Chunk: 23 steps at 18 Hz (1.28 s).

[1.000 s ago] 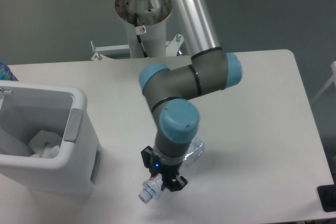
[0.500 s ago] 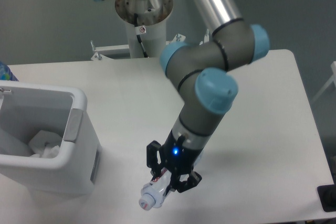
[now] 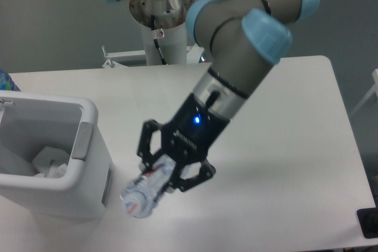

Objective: Place the trash in the trash can

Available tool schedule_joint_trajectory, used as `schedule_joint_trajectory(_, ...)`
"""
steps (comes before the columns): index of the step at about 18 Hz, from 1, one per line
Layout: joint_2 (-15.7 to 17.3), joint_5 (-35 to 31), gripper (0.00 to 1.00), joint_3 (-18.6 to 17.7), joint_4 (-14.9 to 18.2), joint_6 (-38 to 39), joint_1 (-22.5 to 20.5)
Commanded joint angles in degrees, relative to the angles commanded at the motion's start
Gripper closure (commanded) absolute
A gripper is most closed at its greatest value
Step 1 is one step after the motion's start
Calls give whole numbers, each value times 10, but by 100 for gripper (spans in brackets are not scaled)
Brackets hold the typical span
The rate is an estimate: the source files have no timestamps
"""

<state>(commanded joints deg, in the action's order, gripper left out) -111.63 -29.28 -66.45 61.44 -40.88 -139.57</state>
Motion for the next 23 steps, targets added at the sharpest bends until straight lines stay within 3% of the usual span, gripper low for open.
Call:
schedule_joint_trajectory(4, 27, 34, 66, -2, 0, 18, 34)
schedule_joint_trajectory(7, 30, 38, 66, -10, -7, 20, 70)
schedule_joint_trajectory(14, 41, 37, 58, -102, -87, 18, 138)
schedule_joint_trajectory(16, 44, 37, 42, -124, -109, 17, 140)
schedule_joint_trajectory(17, 44, 37, 31, -127, -113, 16, 140)
schedule_joint_trajectory(18, 43, 37, 9, -129, -114, 16, 140)
schedule_joint_trajectory(19, 43, 37, 1, -129, -114, 16, 140)
schedule_joint_trajectory(23, 43, 36, 0, -129, -115, 17, 126)
